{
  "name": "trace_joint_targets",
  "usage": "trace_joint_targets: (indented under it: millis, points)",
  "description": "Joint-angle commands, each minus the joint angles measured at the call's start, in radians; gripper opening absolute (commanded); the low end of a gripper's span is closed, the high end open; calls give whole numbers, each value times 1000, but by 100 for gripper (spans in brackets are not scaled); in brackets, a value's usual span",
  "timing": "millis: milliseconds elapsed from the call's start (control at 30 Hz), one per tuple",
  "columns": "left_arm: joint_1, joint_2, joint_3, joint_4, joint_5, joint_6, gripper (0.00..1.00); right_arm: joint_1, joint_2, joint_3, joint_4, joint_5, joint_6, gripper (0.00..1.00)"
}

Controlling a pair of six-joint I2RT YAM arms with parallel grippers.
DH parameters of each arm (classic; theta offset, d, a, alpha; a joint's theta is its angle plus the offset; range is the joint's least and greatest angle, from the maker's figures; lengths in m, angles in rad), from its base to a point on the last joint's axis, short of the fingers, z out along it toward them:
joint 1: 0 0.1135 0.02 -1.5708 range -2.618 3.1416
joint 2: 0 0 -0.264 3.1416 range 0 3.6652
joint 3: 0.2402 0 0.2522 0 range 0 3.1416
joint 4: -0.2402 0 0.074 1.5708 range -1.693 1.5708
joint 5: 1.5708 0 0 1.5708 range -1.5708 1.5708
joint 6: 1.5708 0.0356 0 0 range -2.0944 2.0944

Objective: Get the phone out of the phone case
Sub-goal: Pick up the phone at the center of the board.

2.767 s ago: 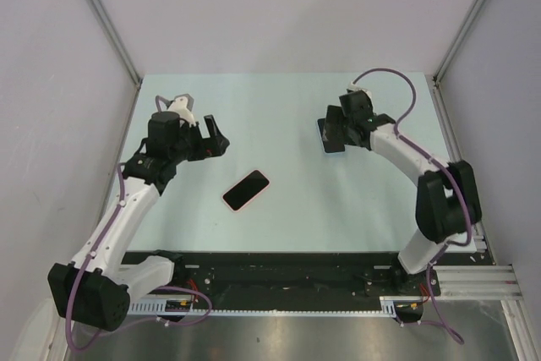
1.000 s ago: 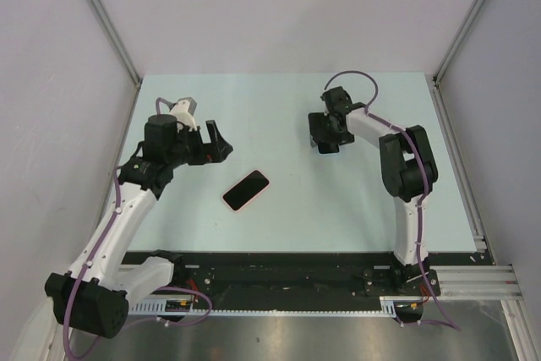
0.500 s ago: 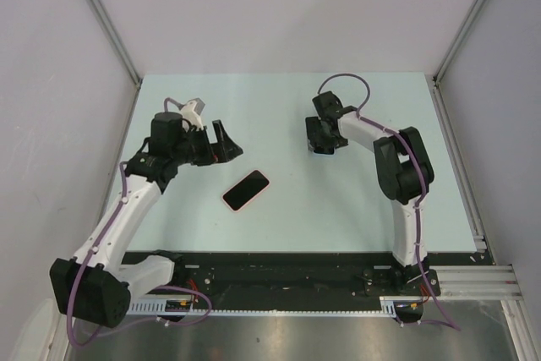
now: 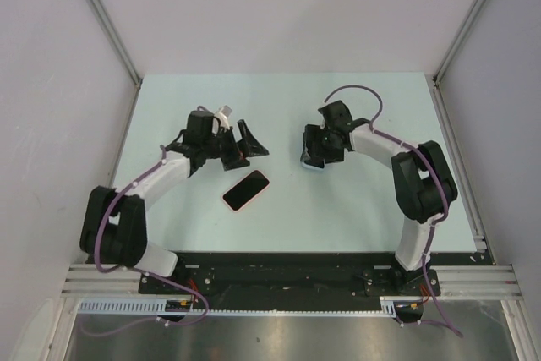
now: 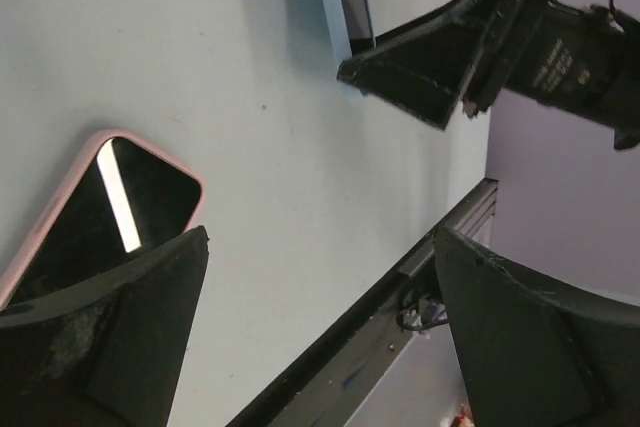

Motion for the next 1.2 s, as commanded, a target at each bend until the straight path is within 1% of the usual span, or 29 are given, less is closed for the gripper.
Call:
trace_joint_targets:
  millis: [0, 33, 100, 167, 267, 300, 433, 533, 767, 833, 967, 1067, 1100, 1133, 1167]
  points:
    - [-54, 118, 60, 183, 105, -146, 98, 40, -116, -46, 71, -125, 60, 61]
    - [-62, 176, 72, 185, 112, -160, 98, 43, -133, -62, 86, -140, 68, 61]
    - [-88, 224, 103, 243, 129, -195, 98, 44, -152, -117, 115, -190, 86, 61]
    - [-109, 301, 144, 253, 145, -207, 98, 46, -176, -172, 155, -221, 109, 60]
    - [-125, 382, 166, 272, 174, -244, 97, 46, -198, -206, 172, -225, 122, 58]
    - [-128, 392, 163, 308, 178, -270, 97, 46, -204, -224, 175, -226, 126, 58]
    - [-142, 439, 166, 362, 192, -316, 97, 49, -237, -260, 195, -243, 135, 57]
    - [-163, 474, 201, 359, 192, -316, 96, 47, -262, -278, 209, -257, 146, 57]
    - [-221, 563, 299, 296, 172, -296, 93, 47, -308, -297, 214, -275, 157, 56]
    - [-228, 577, 305, 294, 165, -298, 91, 47, -329, -301, 209, -278, 158, 56]
    - [-243, 570, 261, 319, 140, -319, 88, 53, -356, -309, 194, -290, 154, 56]
    - [-243, 562, 249, 340, 137, -329, 80, 63, -368, -310, 177, -289, 143, 57]
    - [-243, 559, 247, 340, 139, -329, 69, 66, -371, -312, 169, -286, 140, 57]
    - [-243, 554, 249, 340, 137, -327, 63, 69, -372, -317, 166, -284, 140, 59]
    - [-243, 550, 247, 342, 137, -321, 54, 72, -379, -320, 165, -283, 140, 64]
